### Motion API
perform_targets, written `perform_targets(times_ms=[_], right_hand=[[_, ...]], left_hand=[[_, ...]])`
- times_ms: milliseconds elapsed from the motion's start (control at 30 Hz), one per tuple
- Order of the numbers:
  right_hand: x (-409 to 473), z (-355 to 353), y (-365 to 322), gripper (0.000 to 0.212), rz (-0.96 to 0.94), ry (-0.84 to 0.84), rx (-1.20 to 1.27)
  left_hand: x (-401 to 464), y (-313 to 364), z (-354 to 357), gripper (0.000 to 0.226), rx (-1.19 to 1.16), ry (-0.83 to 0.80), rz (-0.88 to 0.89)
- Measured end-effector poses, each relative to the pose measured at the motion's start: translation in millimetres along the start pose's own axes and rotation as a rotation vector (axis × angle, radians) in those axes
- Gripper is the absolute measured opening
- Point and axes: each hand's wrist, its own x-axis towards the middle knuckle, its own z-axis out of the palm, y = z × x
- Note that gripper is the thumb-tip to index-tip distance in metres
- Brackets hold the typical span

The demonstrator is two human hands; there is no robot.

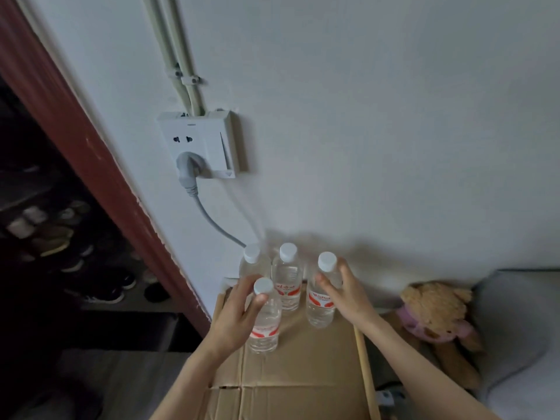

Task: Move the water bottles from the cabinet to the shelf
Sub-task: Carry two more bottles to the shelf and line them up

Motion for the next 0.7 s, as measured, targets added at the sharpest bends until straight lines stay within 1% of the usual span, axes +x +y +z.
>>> perform_targets(times_ms=[100,133,200,267,333,433,467,500,567,633,700], right_hand=[[4.9,-0.7,0.1,0.052,0.031,0.003,0.04],[6.3,-1.2,-0.9,0.05,0.038,0.0,0.041],[7.7,-3.3,-2.0,0.04,0.033,-0.015,0.022],[7.1,-7.2,-0.9,0.035,0.016,-0.018,-0.01],[3.9,-12.3,0.9,0.041,-0.017,-0.024,-0.039],[-2.2,-19.3,-0.9,0.062,-0.088,-0.08,-0.103],[-4.4,-21.3,-3.2,0.065,-0.119,-0.101,-0.121],[-6.7,-23.3,-6.1,0.064,-0.156,-0.12,-0.134],[-9.6,-27.8,-10.5,0.057,-0.217,-0.153,-0.167],[-9.6,-33.3,-11.8,0.047,-0.237,-0.17,-0.221],[-6.3,-37.2,-13.0,0.04,-0.22,-0.119,-0.272]], left_hand=[[3.5,1.9,-2.9,0.048,-0.113,-0.003,-0.011],[4.5,2.3,-4.8,0.053,-0.15,-0.01,-0.023],[5.2,5.3,-9.4,0.048,-0.182,-0.037,-0.035],[3.5,8.4,-13.4,0.042,-0.181,-0.06,-0.015],[0.8,11.6,-17.3,0.04,-0.167,-0.076,0.018],[-0.5,12.2,-21.8,0.034,-0.144,-0.104,0.038],[-1.0,11.0,-22.5,0.033,-0.143,-0.105,0.05],[-2.3,10.6,-22.7,0.035,-0.143,-0.102,0.063],[-5.0,10.8,-21.6,0.04,-0.13,-0.078,0.071],[-6.9,13.1,-19.3,0.039,-0.1,-0.017,0.061],[-8.0,17.9,-16.0,0.035,-0.079,0.055,0.038]])
